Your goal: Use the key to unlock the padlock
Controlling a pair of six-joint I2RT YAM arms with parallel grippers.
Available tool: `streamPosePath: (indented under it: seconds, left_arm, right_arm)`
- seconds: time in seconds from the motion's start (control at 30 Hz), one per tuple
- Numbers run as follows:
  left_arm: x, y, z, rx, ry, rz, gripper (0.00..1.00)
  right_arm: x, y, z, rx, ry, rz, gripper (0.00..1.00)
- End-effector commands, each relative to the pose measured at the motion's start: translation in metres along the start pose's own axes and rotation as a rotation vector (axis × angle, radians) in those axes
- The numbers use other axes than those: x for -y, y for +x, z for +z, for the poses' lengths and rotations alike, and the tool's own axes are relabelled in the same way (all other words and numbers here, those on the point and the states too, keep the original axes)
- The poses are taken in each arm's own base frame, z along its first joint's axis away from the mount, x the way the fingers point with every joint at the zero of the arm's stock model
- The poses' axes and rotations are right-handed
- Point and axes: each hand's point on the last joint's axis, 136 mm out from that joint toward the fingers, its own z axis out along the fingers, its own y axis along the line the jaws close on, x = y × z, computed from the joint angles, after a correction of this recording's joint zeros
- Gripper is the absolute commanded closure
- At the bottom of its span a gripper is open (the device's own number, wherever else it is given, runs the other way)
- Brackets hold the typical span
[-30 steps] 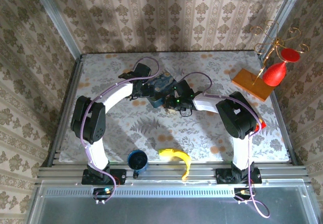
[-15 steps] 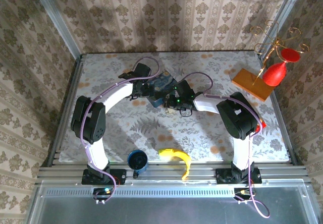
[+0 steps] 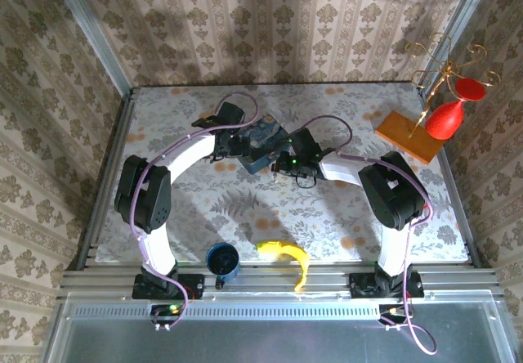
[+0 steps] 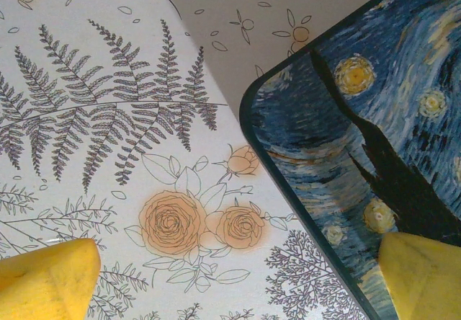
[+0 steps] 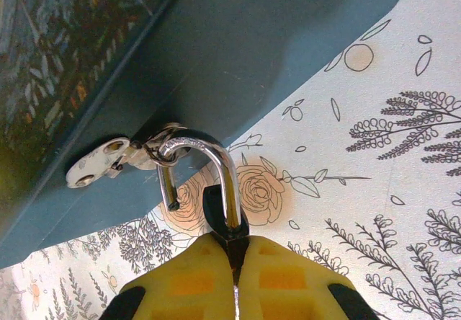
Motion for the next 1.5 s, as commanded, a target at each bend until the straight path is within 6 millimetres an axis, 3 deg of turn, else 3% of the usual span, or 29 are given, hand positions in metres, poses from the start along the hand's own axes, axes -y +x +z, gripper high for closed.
streamPosePath:
  seconds: [0.0, 0.33, 0.57, 0.73, 1.03, 1.47]
  left_arm:
    - [-0.024, 0.024, 0.009, -0.09, -0.088, 0.014, 0.0]
    - [-0.016, 0.016, -0.004, -0.062, -0.038, -0.003, 0.0]
    - [0.013, -0.013, -0.038, 0.037, 0.092, -0.043, 0.0]
    - [0.034, -0.029, -0.046, 0.09, 0.172, -0.063, 0.0]
    - [0.045, -0.02, -0.02, 0.038, 0.04, 0.021, 0.0]
    - [0.036, 0.007, 0.004, -0.018, -0.08, 0.081, 0.0]
  right_arm:
    - [0.007, -0.004, -0.009, 0.013, 0.014, 0.038, 1.0]
    - [0.001, -0.004, -0.008, 0.009, -0.02, 0.051, 1.0]
    - [-0.001, -0.001, -0.007, 0.003, -0.037, 0.06, 1.0]
    - [0.0, 0.002, -0.009, 0.007, -0.041, 0.069, 1.0]
    - [0.003, 0.009, -0.011, 0.008, -0.05, 0.096, 1.0]
    - [0.011, 0.033, -0.025, 0.021, -0.065, 0.171, 1.0]
